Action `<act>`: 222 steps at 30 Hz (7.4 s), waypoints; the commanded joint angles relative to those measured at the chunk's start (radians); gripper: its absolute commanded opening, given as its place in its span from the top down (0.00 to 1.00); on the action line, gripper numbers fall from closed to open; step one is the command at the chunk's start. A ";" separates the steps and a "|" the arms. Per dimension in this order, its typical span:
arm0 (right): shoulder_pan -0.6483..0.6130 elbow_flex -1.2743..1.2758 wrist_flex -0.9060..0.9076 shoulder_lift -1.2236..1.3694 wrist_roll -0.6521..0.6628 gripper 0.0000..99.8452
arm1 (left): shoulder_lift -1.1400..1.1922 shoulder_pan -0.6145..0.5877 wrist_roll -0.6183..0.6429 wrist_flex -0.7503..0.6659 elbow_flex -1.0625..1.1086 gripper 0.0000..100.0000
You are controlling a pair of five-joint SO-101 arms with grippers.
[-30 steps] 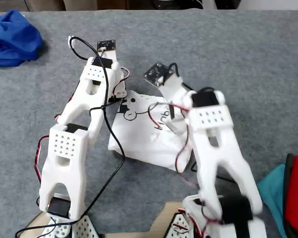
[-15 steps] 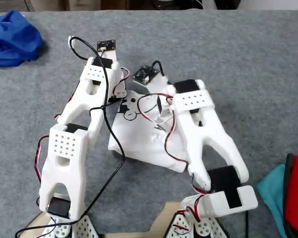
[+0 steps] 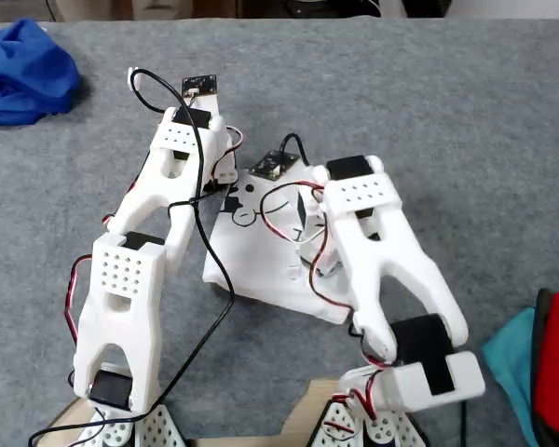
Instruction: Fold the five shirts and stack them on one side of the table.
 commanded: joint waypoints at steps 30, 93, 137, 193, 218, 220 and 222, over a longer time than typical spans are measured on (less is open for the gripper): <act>0.157 0.311 -0.158 -0.512 0.052 0.99 | -0.018 -0.038 0.003 -0.015 -0.041 0.97; 0.268 -0.673 -0.101 0.481 -0.025 0.98 | 0.016 0.008 0.003 0.242 -0.328 0.64; 0.150 -0.857 0.048 0.565 -0.018 0.99 | 0.176 0.117 0.006 0.405 -0.568 0.98; 0.062 -0.081 -0.230 0.119 -0.094 0.99 | -0.558 0.163 -0.115 0.046 0.697 0.98; 0.183 -0.302 -0.075 0.139 -0.091 0.99 | -0.573 0.083 -0.103 -0.101 0.724 0.98; 0.180 -0.323 -0.021 0.104 -0.117 0.99 | -0.573 0.063 -0.103 -0.049 0.643 0.98; 0.180 -0.326 0.017 0.064 -0.135 0.99 | -0.573 0.049 -0.106 -0.006 0.555 0.98</act>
